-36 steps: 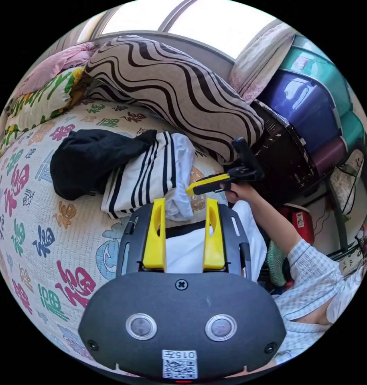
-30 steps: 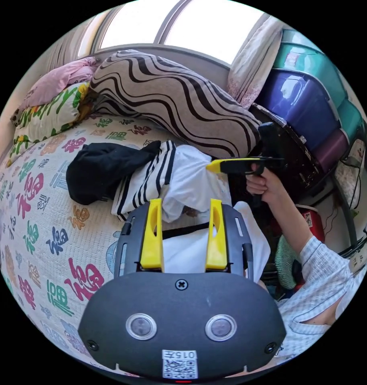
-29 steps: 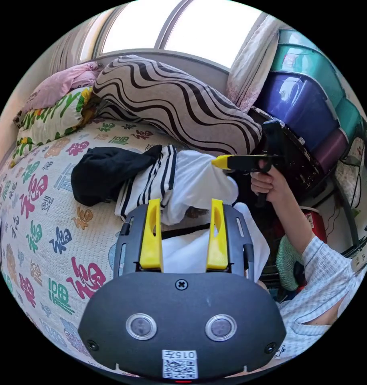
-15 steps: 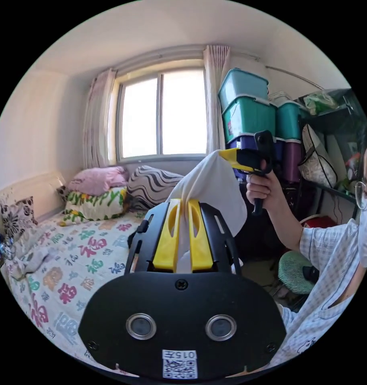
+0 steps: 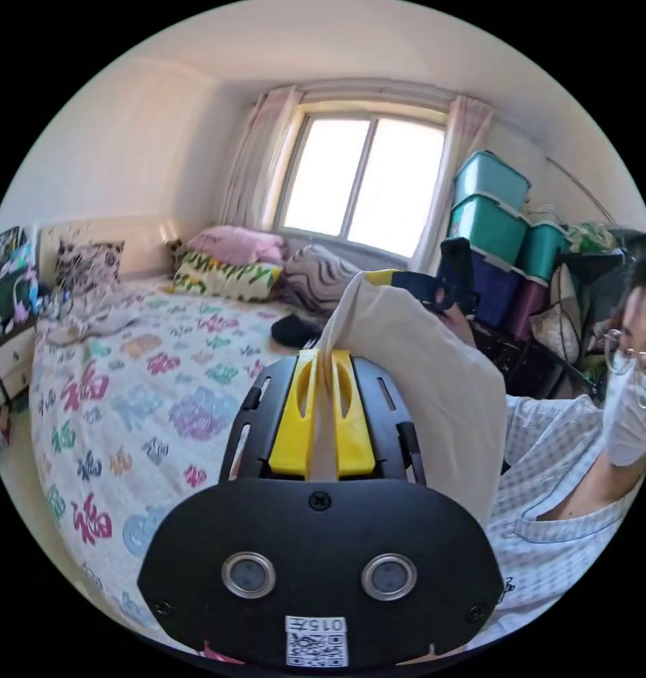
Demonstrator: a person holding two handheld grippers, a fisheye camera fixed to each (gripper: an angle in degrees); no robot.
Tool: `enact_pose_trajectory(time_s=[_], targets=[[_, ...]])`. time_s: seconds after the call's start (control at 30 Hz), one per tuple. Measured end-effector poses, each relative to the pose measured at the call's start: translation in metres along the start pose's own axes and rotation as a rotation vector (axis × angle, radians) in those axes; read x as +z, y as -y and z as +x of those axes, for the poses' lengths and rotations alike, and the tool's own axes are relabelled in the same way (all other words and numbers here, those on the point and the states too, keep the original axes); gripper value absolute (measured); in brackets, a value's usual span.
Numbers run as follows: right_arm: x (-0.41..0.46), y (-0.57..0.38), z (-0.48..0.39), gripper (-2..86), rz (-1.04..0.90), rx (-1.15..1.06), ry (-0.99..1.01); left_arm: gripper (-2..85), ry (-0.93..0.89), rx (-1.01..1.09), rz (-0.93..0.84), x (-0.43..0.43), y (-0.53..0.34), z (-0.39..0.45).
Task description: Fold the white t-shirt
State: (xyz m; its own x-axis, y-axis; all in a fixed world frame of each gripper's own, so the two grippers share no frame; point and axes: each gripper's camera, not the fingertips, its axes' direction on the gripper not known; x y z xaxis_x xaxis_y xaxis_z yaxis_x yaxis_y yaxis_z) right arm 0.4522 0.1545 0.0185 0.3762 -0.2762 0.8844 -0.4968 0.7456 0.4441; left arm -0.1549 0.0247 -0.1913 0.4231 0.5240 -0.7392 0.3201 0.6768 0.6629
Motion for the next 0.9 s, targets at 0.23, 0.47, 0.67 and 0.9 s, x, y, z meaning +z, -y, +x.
enact_pose_trajectory(time_s=[0.23, 0.47, 0.67, 0.9], targets=[[0.111, -0.087, 0.07, 5.2, -0.33, 0.148, -0.044, 15.1, 0.029, -0.258, -0.179, -0.008, -0.153, -0.043], [0.147, -0.137, 0.049, 10.6, -0.52, 0.009, -0.156, 17.6, 0.171, -0.235, -0.286, 0.008, -0.187, 0.009], [0.161, -0.135, 0.059, 1.6, -0.497, 0.072, -0.135, 8.2, 0.147, -0.207, -0.345, 0.004, -0.154, -0.001], [0.042, -0.113, 0.04, 0.2, -0.086, 0.108, -0.138, 5.2, 0.335, -0.115, -0.067, -0.123, -0.102, 0.024]])
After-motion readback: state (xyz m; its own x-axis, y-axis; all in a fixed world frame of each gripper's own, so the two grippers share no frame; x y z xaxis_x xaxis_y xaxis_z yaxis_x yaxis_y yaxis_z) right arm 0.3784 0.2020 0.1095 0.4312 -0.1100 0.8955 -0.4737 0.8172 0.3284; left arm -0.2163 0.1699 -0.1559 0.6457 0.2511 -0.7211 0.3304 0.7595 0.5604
